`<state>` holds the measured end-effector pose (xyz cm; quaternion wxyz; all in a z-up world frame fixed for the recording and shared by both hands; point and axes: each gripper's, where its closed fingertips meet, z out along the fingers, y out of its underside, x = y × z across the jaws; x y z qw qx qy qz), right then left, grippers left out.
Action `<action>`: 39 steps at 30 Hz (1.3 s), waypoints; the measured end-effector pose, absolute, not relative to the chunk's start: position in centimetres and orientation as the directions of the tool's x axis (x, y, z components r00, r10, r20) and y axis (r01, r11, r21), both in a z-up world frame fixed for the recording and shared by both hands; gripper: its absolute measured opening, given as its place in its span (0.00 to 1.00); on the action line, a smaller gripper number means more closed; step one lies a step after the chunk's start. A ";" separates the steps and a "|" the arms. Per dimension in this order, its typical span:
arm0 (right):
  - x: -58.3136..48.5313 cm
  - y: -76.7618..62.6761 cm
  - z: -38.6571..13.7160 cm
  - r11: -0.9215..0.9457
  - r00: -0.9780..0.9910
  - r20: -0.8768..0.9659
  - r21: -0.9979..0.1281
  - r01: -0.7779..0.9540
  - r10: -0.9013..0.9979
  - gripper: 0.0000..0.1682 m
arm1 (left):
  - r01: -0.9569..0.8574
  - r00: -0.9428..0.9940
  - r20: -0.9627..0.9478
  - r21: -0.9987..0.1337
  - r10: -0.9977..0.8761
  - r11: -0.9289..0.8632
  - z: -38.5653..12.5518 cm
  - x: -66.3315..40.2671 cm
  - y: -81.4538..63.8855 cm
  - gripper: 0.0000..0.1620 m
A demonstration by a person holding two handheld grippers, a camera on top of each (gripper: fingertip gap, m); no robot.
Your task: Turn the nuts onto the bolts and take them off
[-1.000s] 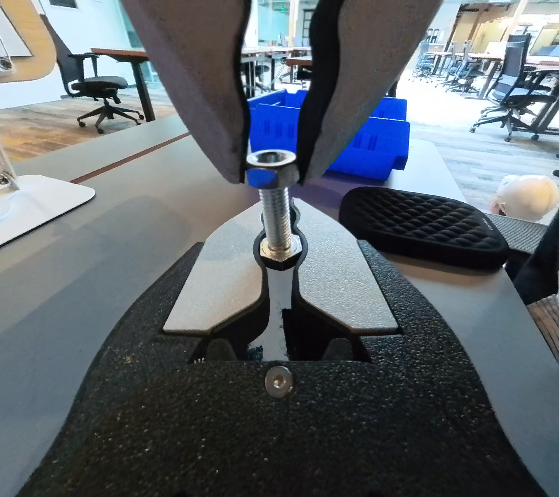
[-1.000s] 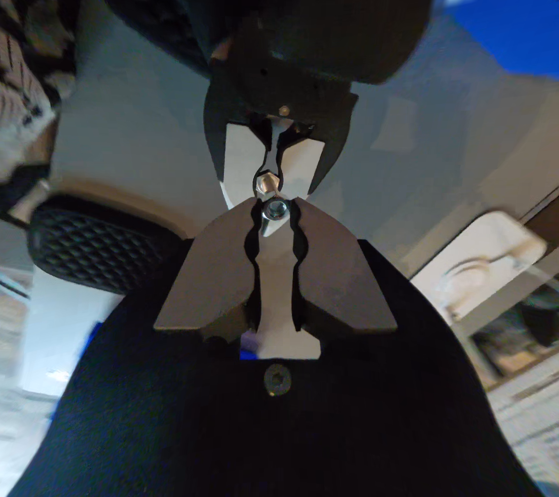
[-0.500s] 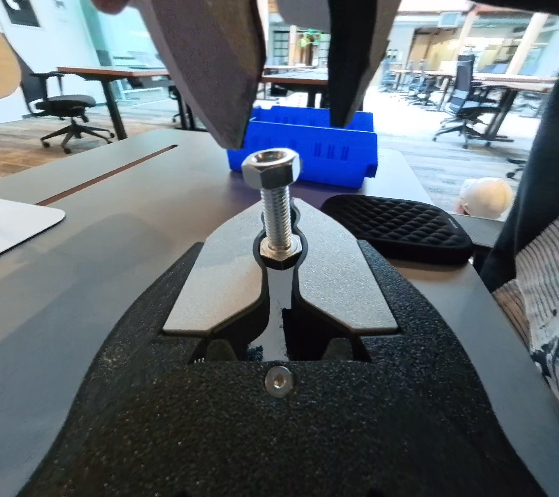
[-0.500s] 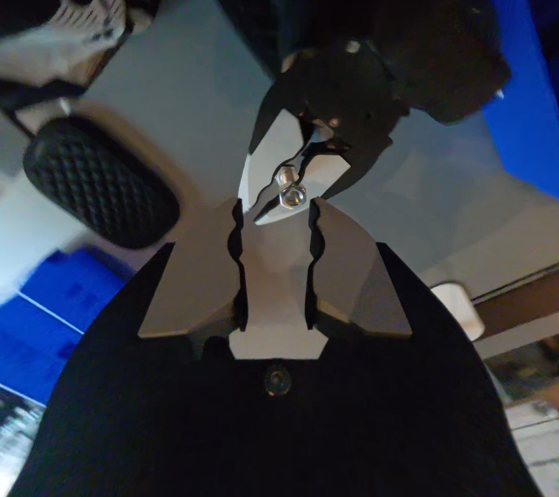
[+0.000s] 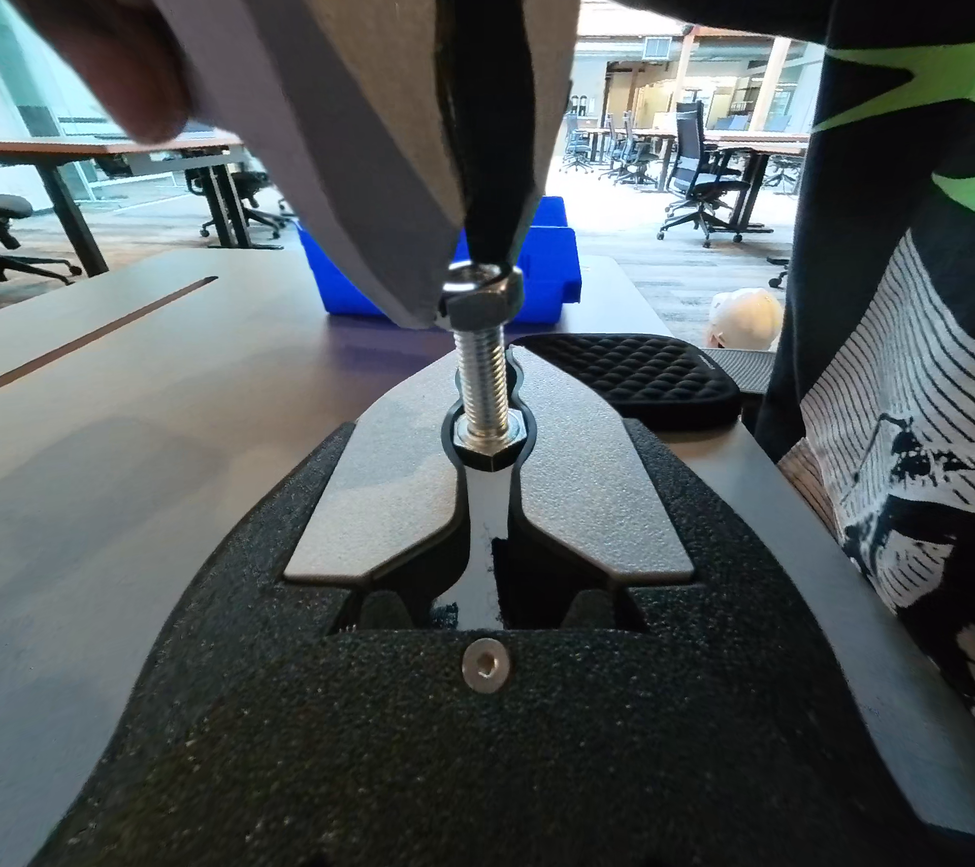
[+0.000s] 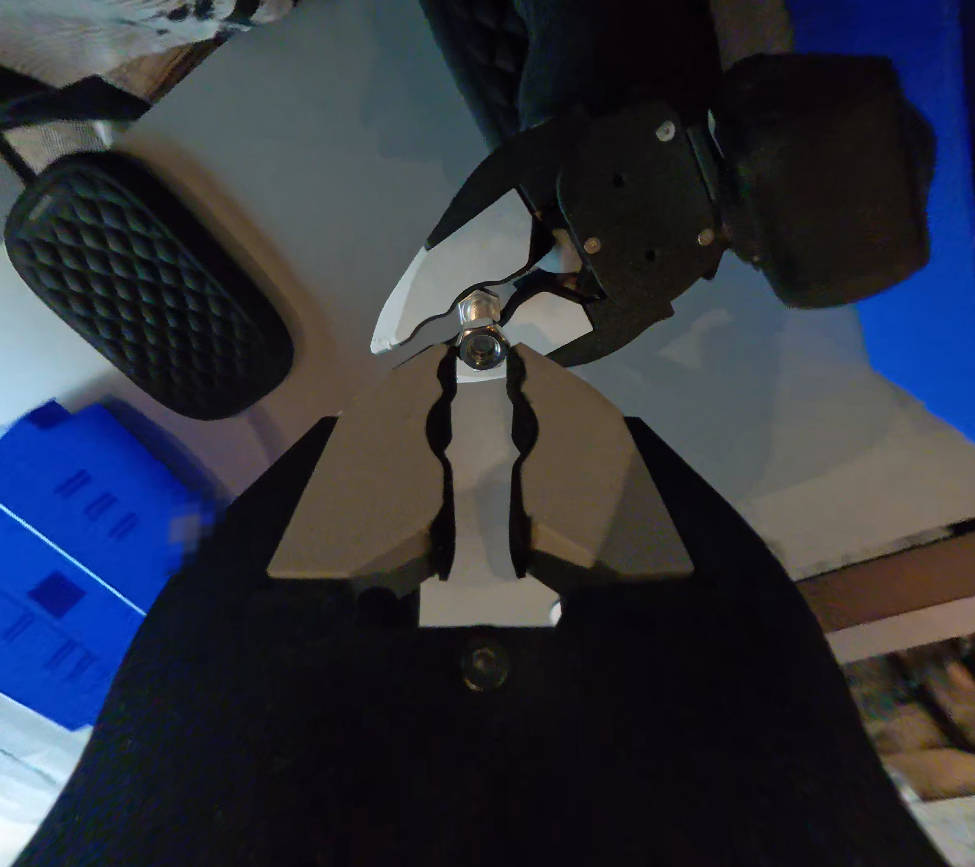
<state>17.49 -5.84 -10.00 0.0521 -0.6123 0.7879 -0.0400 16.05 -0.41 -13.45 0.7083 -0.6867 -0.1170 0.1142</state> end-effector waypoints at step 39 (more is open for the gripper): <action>17.7 -5.5 -10.4 0.674 -0.678 0.030 -0.089 -0.734 -0.734 0.11 | -0.011 0.946 -0.001 -1.000 0.323 0.029 -13.6 16.1 -0.2 0.07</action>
